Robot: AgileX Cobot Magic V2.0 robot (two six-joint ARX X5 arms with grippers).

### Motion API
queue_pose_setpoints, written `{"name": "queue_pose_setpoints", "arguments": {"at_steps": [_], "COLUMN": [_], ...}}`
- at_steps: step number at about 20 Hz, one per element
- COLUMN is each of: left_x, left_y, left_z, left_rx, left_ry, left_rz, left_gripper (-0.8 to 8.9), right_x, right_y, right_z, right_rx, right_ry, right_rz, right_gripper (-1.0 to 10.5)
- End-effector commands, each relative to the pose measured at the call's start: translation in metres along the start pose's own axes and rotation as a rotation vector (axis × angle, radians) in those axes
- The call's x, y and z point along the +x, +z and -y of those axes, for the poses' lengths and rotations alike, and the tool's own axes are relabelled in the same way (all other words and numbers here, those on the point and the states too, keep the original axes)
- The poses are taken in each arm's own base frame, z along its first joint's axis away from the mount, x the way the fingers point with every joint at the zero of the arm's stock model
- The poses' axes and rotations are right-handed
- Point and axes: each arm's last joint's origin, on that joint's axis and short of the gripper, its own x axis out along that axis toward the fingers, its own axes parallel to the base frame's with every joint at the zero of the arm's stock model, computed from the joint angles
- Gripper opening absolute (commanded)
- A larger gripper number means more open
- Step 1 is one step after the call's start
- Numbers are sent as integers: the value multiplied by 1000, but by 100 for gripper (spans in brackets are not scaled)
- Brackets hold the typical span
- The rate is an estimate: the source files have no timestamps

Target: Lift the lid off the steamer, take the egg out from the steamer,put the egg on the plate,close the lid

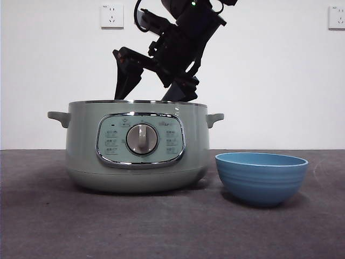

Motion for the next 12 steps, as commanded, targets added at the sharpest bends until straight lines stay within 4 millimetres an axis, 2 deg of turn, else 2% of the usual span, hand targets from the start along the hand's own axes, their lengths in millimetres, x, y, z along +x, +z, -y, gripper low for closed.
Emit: {"name": "queue_pose_setpoints", "arguments": {"at_steps": [1, 12], "left_x": [-9, -9], "left_y": [9, 9], "left_z": [0, 0], "left_rx": [5, 8], "left_ry": [3, 2], "left_rz": [82, 80], "left_gripper": [-9, -8], "right_x": [18, 51], "right_y": [-9, -31], "right_z": [1, 0], "right_rx": [-8, -17], "right_ry": [2, 17], "right_rz": [-34, -113], "right_gripper": [532, 532]}}
